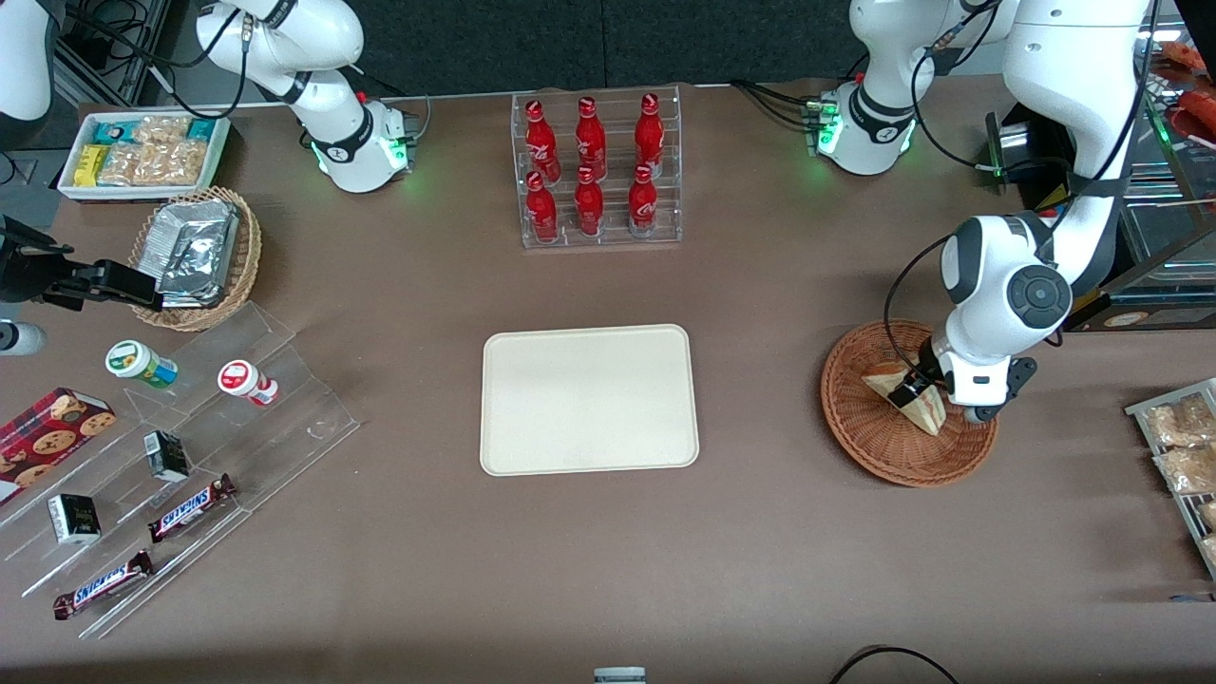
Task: Place sandwich from basket to tray
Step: 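Lower the left gripper around the sandwich and close its fingers, then lift the held sandwich up out of the wicker basket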
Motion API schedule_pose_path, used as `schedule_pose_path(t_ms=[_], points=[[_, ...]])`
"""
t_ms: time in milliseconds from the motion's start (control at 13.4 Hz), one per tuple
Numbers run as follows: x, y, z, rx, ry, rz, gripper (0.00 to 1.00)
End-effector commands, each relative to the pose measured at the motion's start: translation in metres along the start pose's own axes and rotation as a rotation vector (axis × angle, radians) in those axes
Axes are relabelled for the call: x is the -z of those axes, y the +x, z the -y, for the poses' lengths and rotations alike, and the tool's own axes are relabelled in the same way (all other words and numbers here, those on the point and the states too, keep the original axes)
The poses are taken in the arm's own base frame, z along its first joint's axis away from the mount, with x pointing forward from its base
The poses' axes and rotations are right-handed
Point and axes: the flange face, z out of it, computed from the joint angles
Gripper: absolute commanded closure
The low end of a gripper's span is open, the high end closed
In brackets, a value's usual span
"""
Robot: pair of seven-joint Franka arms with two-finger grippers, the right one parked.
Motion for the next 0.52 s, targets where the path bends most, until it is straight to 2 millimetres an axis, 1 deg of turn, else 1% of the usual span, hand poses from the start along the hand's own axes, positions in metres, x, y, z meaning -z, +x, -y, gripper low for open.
schedule_pose_path(t_ms=[0,74,149,223,298,372,446], points=[[0.0,-0.004,-0.004,0.026,-0.009,-0.007,0.03],[0.0,-0.005,-0.005,0.041,-0.009,-0.005,0.25],[0.0,-0.007,-0.007,0.045,-0.009,-0.005,0.61],[-0.003,-0.009,-0.009,0.04,-0.004,-0.002,0.89],[-0.004,-0.01,-0.01,0.039,-0.004,-0.002,1.0],[-0.003,-0.01,-0.01,0.037,-0.003,-0.001,1.0],[0.002,-0.007,-0.014,0.034,-0.01,-0.006,1.0]])
